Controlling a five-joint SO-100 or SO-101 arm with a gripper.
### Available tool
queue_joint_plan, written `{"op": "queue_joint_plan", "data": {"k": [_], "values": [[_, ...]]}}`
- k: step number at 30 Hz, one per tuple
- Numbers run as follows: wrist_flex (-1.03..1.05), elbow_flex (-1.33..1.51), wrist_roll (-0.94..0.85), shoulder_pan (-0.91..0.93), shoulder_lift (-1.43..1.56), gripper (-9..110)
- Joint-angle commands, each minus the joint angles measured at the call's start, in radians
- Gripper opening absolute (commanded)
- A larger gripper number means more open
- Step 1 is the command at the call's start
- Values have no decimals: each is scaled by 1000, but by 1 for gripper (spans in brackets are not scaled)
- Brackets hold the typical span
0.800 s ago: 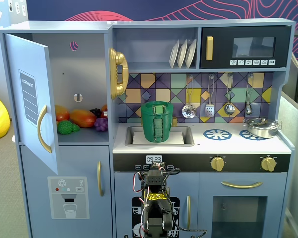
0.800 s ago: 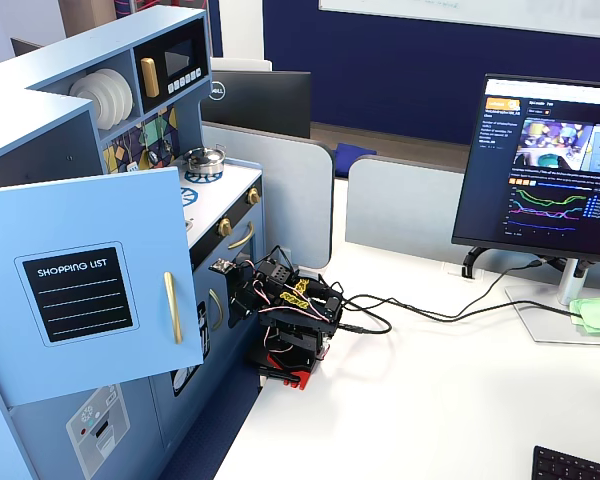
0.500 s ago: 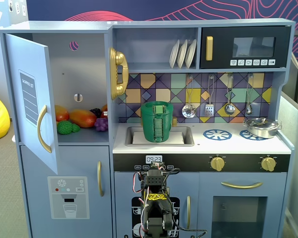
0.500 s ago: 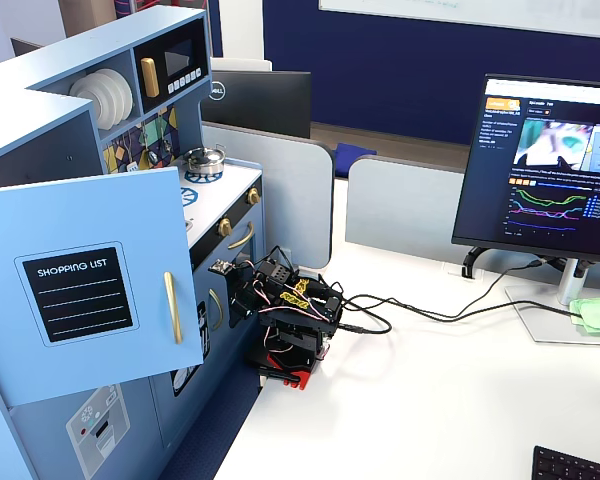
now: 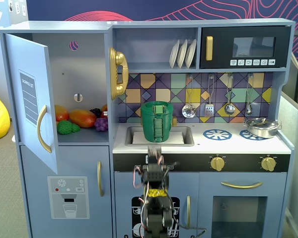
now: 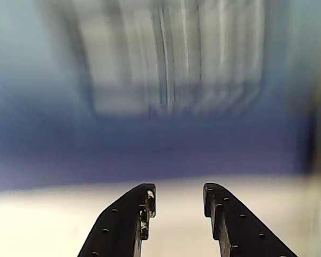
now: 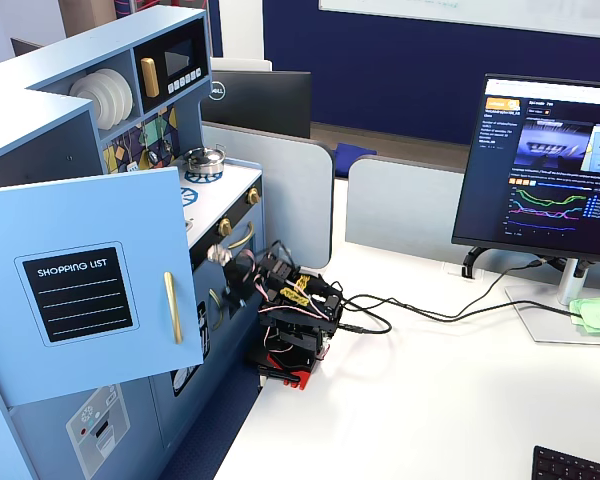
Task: Take off the lid from the green recipient and place it on the counter
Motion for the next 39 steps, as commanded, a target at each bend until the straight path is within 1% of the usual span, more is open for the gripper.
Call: {"op": "queue_joint_plan", "data": {"k": [1,3,4,8,11,15,23,39], "values": [[-249,-334,-34,26,-173,0],[-304,-469,-32,26,-258,0],[-322,-529,-26,26,-291,2],[-413,-696,17,34,-397,20],[-482,-749,0,41,-436,31],[-528,-767,-23,58,-453,37],[-581,-782,-44,107,-502,39],[-664,-962,-55,138,-781,39]]}}
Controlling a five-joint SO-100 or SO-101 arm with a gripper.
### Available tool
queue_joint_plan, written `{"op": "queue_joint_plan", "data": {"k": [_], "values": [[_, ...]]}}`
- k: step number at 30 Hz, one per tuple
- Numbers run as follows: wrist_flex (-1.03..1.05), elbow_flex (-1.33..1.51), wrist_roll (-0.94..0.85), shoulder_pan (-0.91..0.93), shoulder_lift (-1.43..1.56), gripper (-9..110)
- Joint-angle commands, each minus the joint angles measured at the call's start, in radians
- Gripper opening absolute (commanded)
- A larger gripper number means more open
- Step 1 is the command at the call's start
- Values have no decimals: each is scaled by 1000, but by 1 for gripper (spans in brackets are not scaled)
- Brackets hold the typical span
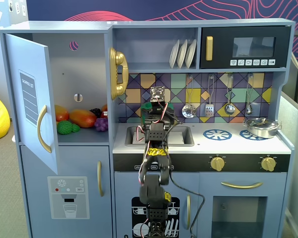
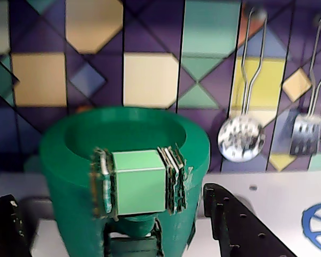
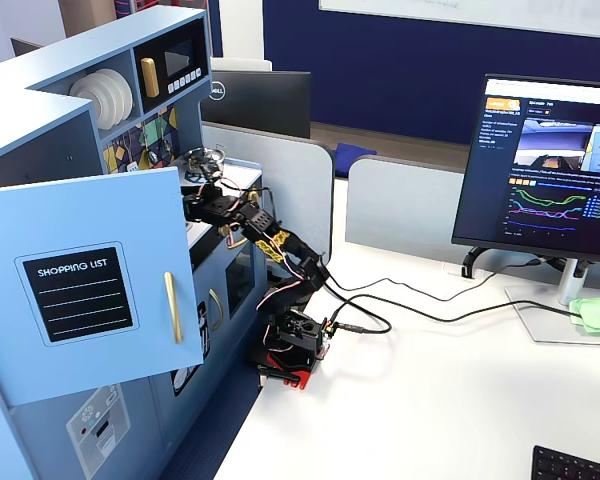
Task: Take off the lid from the green recipient and place it on the counter
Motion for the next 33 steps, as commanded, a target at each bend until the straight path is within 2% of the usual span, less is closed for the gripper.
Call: {"op": "queue_joint_plan", "data": {"k": [1,19,22,26,33], "values": [[-43,-106,-14,12,-64,39],[-57,-239,-9,-5,-239,34],[-57,-247,-12,-18,-250,26],[-44,-247,-25,-41,-253,0],[-54,-261,3,-52,-252,0]]}}
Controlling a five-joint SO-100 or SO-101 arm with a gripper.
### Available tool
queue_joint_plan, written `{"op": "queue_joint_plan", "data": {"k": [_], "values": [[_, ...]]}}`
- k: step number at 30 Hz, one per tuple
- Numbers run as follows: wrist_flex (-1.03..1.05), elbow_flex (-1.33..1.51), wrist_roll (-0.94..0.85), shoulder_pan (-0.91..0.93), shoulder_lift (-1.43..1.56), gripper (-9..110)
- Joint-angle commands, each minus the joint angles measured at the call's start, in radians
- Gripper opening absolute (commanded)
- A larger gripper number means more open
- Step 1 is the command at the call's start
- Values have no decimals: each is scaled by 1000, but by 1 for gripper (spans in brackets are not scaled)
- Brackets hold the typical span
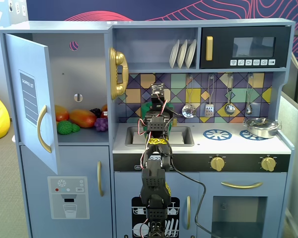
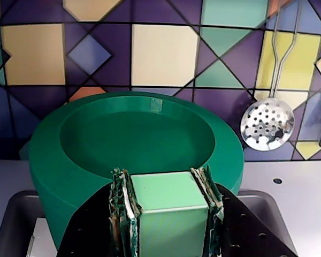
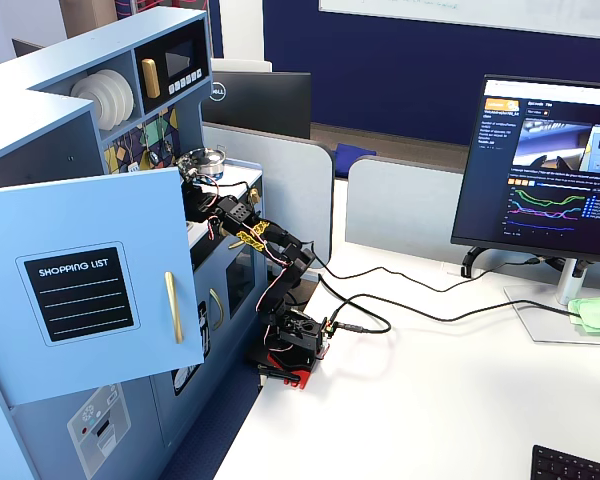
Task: Take off the lid from the green recipient and place it on the counter
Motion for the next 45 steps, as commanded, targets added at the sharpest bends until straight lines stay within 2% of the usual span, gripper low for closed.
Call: {"op": "queue_joint_plan", "data": {"k": [1,11,21,25,33,45], "values": [[-31,-98,11,-9,6,0],[29,-235,-32,34,26,0],[120,-258,26,370,28,0],[69,-230,28,426,18,0],[-175,-61,-28,506,-74,0],[-334,35,-61,571,-302,0]]}}
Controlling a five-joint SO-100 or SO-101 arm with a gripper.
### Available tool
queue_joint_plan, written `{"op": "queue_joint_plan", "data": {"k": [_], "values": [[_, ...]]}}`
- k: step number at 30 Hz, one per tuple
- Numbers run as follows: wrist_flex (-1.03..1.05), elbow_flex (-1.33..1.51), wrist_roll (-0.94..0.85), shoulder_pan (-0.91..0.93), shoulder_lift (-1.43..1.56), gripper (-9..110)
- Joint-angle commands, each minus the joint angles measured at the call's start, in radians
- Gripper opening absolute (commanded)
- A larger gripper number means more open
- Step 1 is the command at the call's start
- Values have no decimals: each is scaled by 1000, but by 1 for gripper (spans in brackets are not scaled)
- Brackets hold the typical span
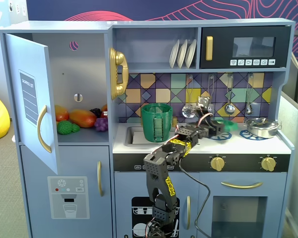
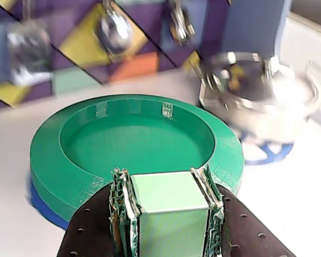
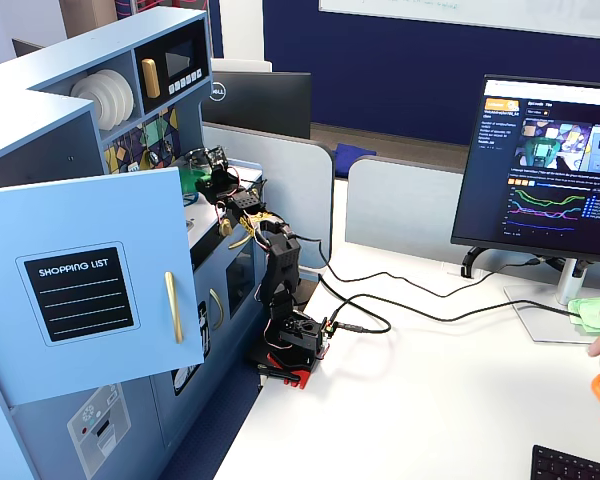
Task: Take off the lid from the green recipient and place it on the counter
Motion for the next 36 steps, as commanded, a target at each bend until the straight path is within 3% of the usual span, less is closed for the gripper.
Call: {"op": "queue_joint_plan", "data": {"k": [1,14,18,24,29,36], "values": [[-63,2,-15,12,-8,0],[-95,84,-23,6,-44,1],[-71,81,-32,15,-43,23],[-20,46,23,15,18,34],[124,20,57,6,189,35],[540,170,-32,-72,575,29]]}}
